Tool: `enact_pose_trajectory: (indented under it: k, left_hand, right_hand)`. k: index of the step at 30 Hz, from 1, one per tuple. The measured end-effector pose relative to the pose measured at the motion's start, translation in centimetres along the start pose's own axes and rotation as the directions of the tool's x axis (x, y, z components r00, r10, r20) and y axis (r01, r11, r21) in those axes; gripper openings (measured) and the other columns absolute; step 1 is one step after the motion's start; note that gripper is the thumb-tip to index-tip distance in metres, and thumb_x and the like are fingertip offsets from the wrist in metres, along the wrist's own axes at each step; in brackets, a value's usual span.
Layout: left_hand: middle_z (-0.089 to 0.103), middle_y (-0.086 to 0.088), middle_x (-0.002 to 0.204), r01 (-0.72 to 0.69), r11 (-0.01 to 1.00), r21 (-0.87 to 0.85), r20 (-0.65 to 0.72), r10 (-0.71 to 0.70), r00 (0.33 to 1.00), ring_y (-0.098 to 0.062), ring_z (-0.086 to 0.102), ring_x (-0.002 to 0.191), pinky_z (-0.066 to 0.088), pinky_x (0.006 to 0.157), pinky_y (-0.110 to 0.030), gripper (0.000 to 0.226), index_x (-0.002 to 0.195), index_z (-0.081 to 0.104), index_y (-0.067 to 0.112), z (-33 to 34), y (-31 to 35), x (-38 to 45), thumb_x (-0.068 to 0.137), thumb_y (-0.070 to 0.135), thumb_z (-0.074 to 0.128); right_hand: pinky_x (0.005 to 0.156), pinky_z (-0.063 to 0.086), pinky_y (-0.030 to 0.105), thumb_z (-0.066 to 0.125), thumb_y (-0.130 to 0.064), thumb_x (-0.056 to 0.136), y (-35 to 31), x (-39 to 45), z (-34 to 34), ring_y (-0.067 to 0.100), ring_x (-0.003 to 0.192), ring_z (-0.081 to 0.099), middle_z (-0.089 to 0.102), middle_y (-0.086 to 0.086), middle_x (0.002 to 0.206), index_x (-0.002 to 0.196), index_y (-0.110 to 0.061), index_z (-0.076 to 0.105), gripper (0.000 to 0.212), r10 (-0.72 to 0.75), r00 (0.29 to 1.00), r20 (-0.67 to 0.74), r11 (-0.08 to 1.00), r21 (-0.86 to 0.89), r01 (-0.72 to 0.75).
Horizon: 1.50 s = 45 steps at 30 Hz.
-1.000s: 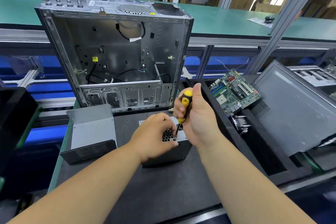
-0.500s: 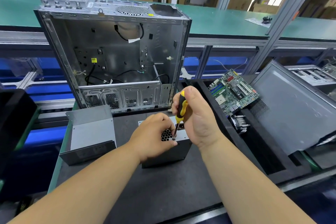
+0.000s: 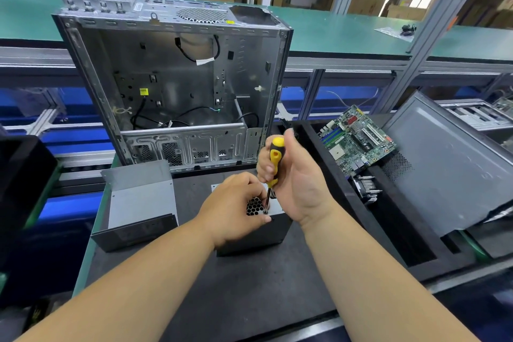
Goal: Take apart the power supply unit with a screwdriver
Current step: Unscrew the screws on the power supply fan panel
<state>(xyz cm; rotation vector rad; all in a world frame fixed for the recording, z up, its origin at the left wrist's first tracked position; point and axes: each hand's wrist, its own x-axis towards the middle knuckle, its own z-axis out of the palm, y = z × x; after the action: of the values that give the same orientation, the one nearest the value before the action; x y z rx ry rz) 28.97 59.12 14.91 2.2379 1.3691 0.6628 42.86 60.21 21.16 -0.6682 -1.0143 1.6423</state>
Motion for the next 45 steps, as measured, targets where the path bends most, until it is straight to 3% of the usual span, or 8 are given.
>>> enact_pose_trajectory:
  k: [7, 14, 19, 22, 29, 35, 40, 45]
  left_hand:
    - [0.048, 0.021, 0.109, 0.009, 1.0, 0.009, 0.01, -0.01, 1.0, -0.005, 0.04, 0.11, 0.041, 0.092, -0.028, 0.024, 0.083, 0.054, 0.039, 0.0, 0.0, 0.0, 0.076, 0.044, 0.076]
    - [0.044, 0.028, 0.1, 0.02, 1.0, -0.005, 0.004, -0.02, 1.0, -0.002, 0.037, 0.104, 0.035, 0.079, -0.02, 0.025, 0.079, 0.052, 0.04, 0.2, -0.2, 0.1, 0.075, 0.043, 0.077]
    - [0.036, 0.043, 0.1, 0.007, 1.0, 0.003, 0.004, -0.007, 1.0, -0.001, 0.033, 0.098, 0.032, 0.078, -0.023, 0.034, 0.068, 0.044, 0.046, 0.2, -0.2, 0.1, 0.074, 0.044, 0.077]
    - [0.04, 0.035, 0.099, 0.007, 1.0, 0.002, 0.003, -0.007, 1.0, -0.001, 0.036, 0.102, 0.038, 0.084, -0.026, 0.025, 0.074, 0.051, 0.043, 0.2, -0.3, 0.1, 0.074, 0.046, 0.076]
    - [0.046, 0.024, 0.102, 0.02, 1.0, -0.009, -0.001, -0.02, 1.0, -0.004, 0.04, 0.108, 0.042, 0.089, -0.029, 0.022, 0.082, 0.056, 0.037, 0.1, -0.2, 0.0, 0.075, 0.044, 0.077]
    - [0.045, 0.023, 0.101, 0.023, 0.999, -0.024, -0.001, -0.023, 1.0, -0.003, 0.039, 0.105, 0.04, 0.086, -0.027, 0.024, 0.078, 0.053, 0.039, 0.2, -0.1, 0.0, 0.074, 0.042, 0.077]
    - [0.042, 0.025, 0.099, 0.018, 1.0, -0.016, 0.009, -0.017, 1.0, -0.002, 0.037, 0.106, 0.038, 0.087, -0.026, 0.026, 0.078, 0.051, 0.041, 0.1, -0.1, 0.1, 0.075, 0.044, 0.077]
    - [0.049, 0.02, 0.107, 0.011, 0.999, -0.051, 0.019, -0.01, 1.0, -0.005, 0.042, 0.109, 0.043, 0.093, -0.032, 0.027, 0.076, 0.049, 0.043, -0.2, -0.2, 0.0, 0.073, 0.044, 0.076]
  right_hand:
    - [0.069, 0.051, 0.03, 0.058, -0.049, 0.089, -0.7, -0.2, -1.0, 0.021, 0.069, 0.054, 0.061, 0.007, 0.08, 0.083, -0.01, 0.061, 0.039, -0.026, 0.995, -0.092, 0.997, -0.081, 0.019]
    - [0.051, 0.031, 0.023, 0.023, -0.053, 0.104, -0.7, -0.1, 0.1, 0.016, 0.053, 0.028, 0.034, 0.002, 0.057, 0.06, -0.011, 0.052, 0.067, 0.043, 0.999, -0.016, 0.999, -0.031, -0.043]
    - [0.057, 0.039, 0.024, 0.047, -0.045, 0.093, -0.5, -0.6, 0.0, 0.018, 0.058, 0.036, 0.043, 0.005, 0.067, 0.082, -0.011, 0.048, 0.036, -0.008, 0.999, 0.053, 1.0, -0.002, 0.008]
    - [0.064, 0.044, 0.026, 0.05, -0.033, 0.094, -0.6, -0.7, -0.5, 0.02, 0.063, 0.046, 0.054, 0.005, 0.075, 0.081, -0.014, 0.052, 0.024, -0.03, 0.999, 0.021, 0.997, -0.074, 0.032]
    - [0.066, 0.048, 0.026, 0.043, -0.044, 0.1, -1.1, -0.3, -0.6, 0.021, 0.068, 0.05, 0.056, 0.007, 0.075, 0.08, -0.007, 0.062, 0.046, 0.042, 0.998, -0.036, 0.993, -0.107, -0.045]
    - [0.055, 0.028, 0.027, 0.022, -0.056, 0.103, -0.7, -0.1, 0.0, 0.016, 0.053, 0.029, 0.034, 0.001, 0.058, 0.072, -0.011, 0.059, 0.066, 0.035, 0.999, -0.026, 0.998, -0.059, -0.037]
    - [0.062, 0.033, 0.031, 0.049, -0.047, 0.092, -0.7, -0.4, -0.5, 0.019, 0.058, 0.039, 0.046, 0.003, 0.066, 0.082, -0.015, 0.048, 0.034, -0.021, 1.0, -0.004, 0.995, -0.093, 0.02]
    - [0.067, 0.045, 0.03, 0.049, -0.044, 0.096, -1.1, -0.4, -0.9, 0.023, 0.067, 0.049, 0.055, 0.007, 0.075, 0.077, -0.011, 0.058, 0.039, -0.008, 0.999, -0.031, 0.997, -0.079, 0.005]
